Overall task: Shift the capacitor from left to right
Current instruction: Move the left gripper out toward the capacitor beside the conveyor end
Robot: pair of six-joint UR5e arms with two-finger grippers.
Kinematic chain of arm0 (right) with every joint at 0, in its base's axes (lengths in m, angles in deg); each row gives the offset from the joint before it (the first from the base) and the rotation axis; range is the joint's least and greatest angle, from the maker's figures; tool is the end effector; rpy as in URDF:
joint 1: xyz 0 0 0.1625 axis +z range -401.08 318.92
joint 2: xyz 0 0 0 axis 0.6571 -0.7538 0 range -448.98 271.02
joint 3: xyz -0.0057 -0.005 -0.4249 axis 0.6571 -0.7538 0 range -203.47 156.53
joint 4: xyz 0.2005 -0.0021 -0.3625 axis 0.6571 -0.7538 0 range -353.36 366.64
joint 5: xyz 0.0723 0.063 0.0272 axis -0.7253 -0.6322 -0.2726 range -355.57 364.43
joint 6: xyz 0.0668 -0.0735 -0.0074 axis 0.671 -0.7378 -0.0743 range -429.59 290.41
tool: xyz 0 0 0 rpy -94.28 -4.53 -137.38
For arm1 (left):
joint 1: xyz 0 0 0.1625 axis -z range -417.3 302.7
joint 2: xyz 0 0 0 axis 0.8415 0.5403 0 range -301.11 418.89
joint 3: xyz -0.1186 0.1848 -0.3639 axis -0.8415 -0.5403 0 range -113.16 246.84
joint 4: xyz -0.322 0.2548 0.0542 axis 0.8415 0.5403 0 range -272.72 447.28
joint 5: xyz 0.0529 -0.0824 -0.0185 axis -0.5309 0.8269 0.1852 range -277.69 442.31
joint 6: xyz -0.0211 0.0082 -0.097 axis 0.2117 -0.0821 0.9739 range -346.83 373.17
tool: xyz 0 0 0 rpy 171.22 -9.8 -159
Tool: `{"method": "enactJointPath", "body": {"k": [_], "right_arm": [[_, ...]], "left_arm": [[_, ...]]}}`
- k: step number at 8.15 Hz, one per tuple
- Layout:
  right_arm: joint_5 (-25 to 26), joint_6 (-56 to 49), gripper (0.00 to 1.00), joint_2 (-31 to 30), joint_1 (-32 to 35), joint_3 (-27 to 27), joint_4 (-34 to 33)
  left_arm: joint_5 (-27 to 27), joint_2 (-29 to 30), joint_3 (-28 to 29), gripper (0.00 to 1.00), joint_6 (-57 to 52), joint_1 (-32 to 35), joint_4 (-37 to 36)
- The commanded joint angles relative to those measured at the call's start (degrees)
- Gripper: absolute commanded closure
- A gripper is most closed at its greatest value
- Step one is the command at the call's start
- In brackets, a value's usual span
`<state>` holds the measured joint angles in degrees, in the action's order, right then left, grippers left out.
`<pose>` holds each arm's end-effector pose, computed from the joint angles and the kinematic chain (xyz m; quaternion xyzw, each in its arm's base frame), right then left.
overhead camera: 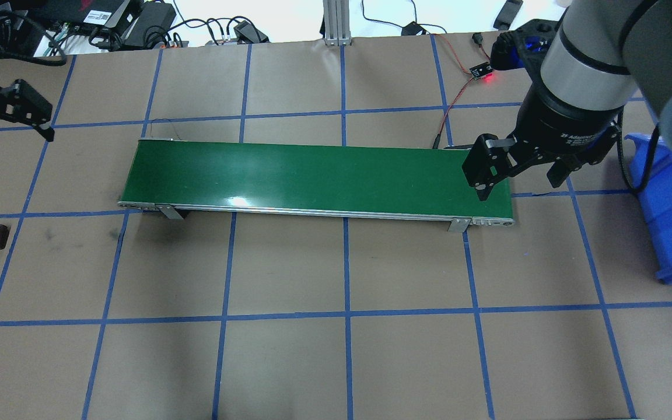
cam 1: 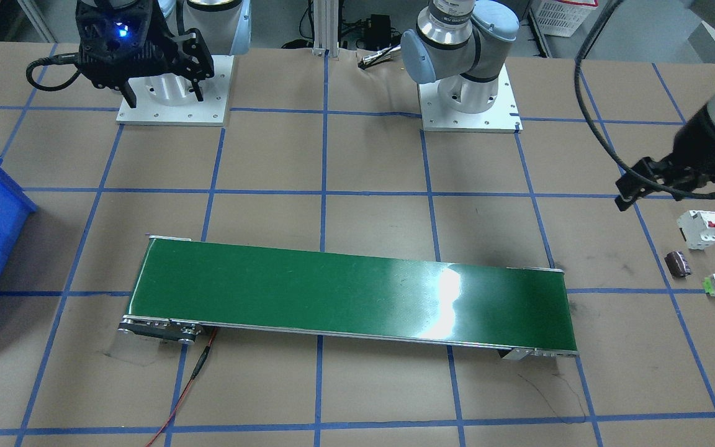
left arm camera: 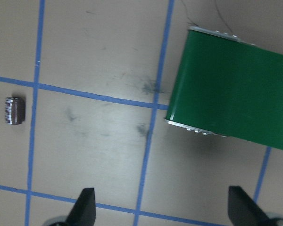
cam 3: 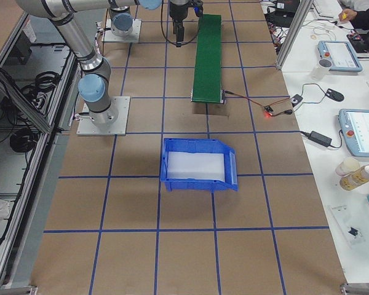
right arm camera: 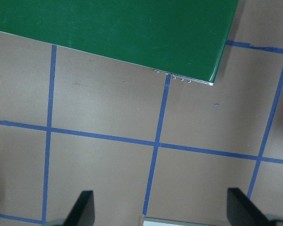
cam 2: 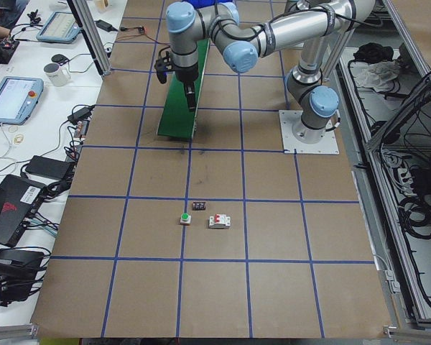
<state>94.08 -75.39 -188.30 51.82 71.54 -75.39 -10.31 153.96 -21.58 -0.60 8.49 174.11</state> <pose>0.1548 -0.4080 0.5056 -0.0757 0.9966 0.0320 0.0038 0.0992 -0.5344 0.4619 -0.0909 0.9956 0.0101 0.0207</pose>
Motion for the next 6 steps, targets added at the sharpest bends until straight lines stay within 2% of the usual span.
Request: {"method": "enactJointPath", "body": {"k": [1,4,6], "right_arm": [[0.0,0.0,0.00,0.0,0.0,0.0,0.0],[0.0,0.1,0.00,0.0,0.1,0.1,0.1],[0.1,0.0,0.00,0.0,0.0,0.0,0.1]], "left_arm": [[-0.3,7.7,-1.0,0.00,-17.2,-9.8,-15.4],[0.0,13.5,-3.7,0.00,-21.9,-17.3,-17.0],[0.0,16.3,-7.8,0.00,-28.3,-19.9,-25.4]]}}
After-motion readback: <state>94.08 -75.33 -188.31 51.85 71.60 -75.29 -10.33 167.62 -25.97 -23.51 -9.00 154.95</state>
